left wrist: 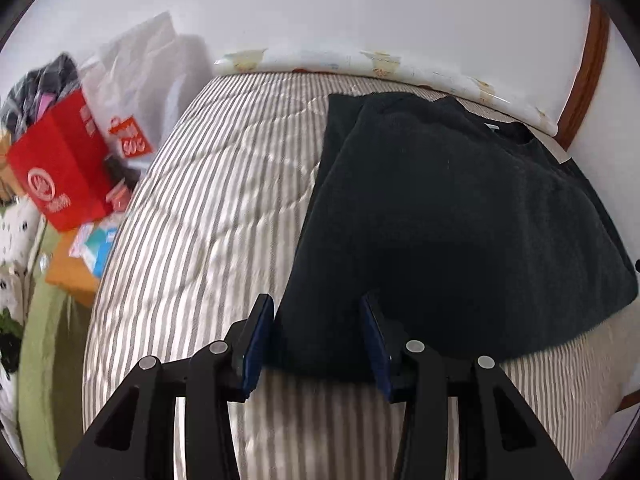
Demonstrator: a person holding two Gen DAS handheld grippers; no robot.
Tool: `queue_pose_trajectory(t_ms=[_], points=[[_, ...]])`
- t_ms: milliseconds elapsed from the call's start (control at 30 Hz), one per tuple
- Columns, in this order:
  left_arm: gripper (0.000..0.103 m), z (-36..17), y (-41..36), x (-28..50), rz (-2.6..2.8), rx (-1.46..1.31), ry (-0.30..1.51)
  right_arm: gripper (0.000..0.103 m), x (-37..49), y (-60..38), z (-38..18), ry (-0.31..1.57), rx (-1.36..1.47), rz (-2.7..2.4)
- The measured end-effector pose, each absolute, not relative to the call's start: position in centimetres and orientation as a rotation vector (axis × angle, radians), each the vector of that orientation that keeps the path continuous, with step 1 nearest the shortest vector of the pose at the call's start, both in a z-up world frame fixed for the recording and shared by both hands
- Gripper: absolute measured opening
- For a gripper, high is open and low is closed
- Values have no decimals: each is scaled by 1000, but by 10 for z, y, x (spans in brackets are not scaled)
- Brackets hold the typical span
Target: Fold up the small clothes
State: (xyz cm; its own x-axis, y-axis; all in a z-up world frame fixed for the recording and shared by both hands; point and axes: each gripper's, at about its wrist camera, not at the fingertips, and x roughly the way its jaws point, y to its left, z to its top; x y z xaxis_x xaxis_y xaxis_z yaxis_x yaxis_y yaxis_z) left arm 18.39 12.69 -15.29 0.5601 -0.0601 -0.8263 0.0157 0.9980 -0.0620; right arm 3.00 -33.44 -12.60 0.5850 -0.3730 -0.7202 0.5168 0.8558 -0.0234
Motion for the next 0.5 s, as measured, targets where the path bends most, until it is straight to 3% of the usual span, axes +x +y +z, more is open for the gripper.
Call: queue_pose_trajectory(t_ms=[233, 500], points=[[44, -152, 159, 131, -61, -142, 992, 41, 57, -259, -99, 735, 155, -375], [44, -155, 188, 76, -47, -201, 971, 43, 136, -87, -121, 810, -32, -50]])
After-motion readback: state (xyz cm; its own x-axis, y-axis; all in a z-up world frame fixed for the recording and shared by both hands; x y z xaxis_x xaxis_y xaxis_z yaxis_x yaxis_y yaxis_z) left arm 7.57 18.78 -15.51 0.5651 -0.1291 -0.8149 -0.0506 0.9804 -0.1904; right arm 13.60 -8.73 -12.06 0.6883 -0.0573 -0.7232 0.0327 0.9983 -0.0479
